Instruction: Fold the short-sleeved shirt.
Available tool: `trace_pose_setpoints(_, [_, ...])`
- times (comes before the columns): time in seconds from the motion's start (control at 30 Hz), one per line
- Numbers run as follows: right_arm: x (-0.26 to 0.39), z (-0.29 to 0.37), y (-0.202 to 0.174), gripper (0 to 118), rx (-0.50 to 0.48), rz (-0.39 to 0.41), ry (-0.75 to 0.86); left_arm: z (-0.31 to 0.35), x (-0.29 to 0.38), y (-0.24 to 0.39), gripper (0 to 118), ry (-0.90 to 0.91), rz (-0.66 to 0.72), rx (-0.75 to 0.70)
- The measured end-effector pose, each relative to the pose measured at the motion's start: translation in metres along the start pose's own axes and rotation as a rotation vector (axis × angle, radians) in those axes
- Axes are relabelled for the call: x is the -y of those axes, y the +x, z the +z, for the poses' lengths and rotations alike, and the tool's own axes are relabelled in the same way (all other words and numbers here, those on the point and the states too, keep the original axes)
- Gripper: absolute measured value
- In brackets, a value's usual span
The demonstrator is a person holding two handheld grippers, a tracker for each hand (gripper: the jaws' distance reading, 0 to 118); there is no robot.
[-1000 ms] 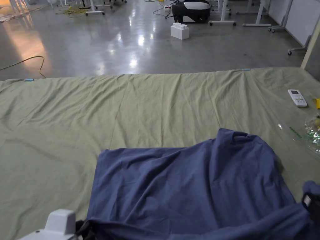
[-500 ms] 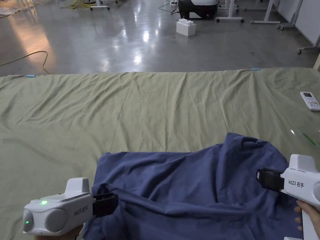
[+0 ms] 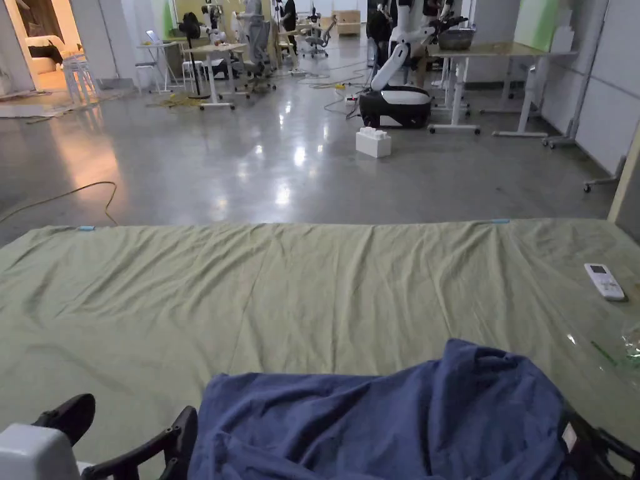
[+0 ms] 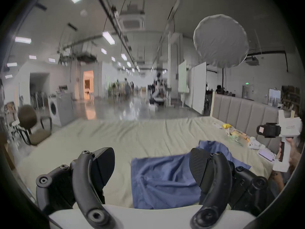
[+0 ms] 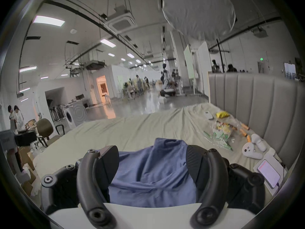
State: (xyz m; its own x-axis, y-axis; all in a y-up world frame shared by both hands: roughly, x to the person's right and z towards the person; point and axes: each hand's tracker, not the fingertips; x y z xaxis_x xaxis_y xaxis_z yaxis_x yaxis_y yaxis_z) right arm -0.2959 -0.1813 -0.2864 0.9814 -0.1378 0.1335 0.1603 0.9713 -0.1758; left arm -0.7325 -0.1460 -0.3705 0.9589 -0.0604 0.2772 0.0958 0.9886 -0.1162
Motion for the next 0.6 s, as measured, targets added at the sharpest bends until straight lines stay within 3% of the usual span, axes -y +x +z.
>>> trace_pose_setpoints(0.1, [0.0,0.037,-0.03,86,-0.02,0.067,0.045,0.033,-0.007,0.018,92,0.069,-0.073,-0.034])
trace_pose_setpoints(0.17, [-0.001,0.056,-0.046,86,-0.003,0.122,0.104,0.049,-0.009,0.022,88,0.083,-0.027,-0.021])
trace_pose_setpoints(0.2, [0.003,0.062,-0.05,85,0.0,0.085,0.07,0.055,-0.011,0.021,84,0.079,0.012,-0.002])
trace_pose_setpoints(0.23, [0.004,0.069,-0.055,77,0.003,0.082,0.08,0.057,-0.011,0.019,75,0.06,0.037,0.011])
trace_pose_setpoints(0.27, [0.002,0.078,-0.06,61,0.001,0.091,0.091,0.062,-0.012,0.019,61,0.045,0.053,0.004])
trace_pose_setpoints(0.3, [0.001,0.084,-0.065,40,0.005,0.101,0.106,0.067,-0.013,0.018,40,0.047,0.051,0.003])
trace_pose_setpoints(0.33, [-0.003,0.088,-0.068,18,0.006,0.157,0.154,0.071,-0.014,0.018,10,0.048,0.053,0.006])
trace_pose_setpoints(0.4, [-0.004,0.093,-0.07,10,0.004,0.144,0.13,0.078,-0.018,0.015,4,0.038,0.059,0.039])
trace_pose_setpoints(0.43, [-0.005,0.093,-0.071,0,-0.001,0.148,0.128,0.08,-0.02,0.015,0,0.016,0.057,0.078])
trace_pose_setpoints(0.47, [-0.005,0.093,-0.071,0,0.019,0.133,0.113,0.081,-0.02,0.018,0,0.025,0.051,0.051])
trace_pose_setpoints(0.5, [-0.01,0.093,-0.073,0,0.026,0.178,0.154,0.082,-0.019,0.02,0,0.037,0.032,0.036])
trace_pose_setpoints(0.57, [-0.007,0.09,-0.069,0,0.016,0.107,0.084,0.083,-0.022,0.02,0,0.035,0.031,0.045])
trace_pose_setpoints(0.6, [-0.011,0.091,-0.071,0,0.02,0.147,0.147,0.083,-0.021,0.02,0,0.038,0.031,0.047])
